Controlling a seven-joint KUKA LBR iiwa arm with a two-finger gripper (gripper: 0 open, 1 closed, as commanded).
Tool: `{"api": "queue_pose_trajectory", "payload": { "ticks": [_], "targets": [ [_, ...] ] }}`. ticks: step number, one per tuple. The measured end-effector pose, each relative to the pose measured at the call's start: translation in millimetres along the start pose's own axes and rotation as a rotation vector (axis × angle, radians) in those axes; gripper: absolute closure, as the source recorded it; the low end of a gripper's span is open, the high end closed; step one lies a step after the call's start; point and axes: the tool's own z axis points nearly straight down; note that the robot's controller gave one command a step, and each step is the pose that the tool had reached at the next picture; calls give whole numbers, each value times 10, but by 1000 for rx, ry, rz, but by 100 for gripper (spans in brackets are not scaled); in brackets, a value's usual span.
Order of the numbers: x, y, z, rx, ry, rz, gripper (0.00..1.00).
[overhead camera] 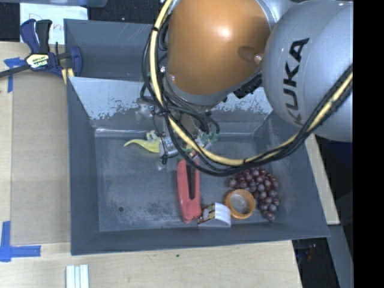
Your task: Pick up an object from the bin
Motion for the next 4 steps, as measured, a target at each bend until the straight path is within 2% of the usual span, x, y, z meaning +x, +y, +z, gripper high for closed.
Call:
{"api": "queue_pose_trajectory", "payload": {
  "ticks": [1, 2, 3, 4],
  "targets": [
    [-105, 116, -423, -1, -5, -100, 0],
    [33, 291, -590, -1, 1, -6, 0],
    [4, 435, -766, -2, -12, -42, 0],
    [-37, 542, -926, -2, -14, -35, 0]
  ]
}}
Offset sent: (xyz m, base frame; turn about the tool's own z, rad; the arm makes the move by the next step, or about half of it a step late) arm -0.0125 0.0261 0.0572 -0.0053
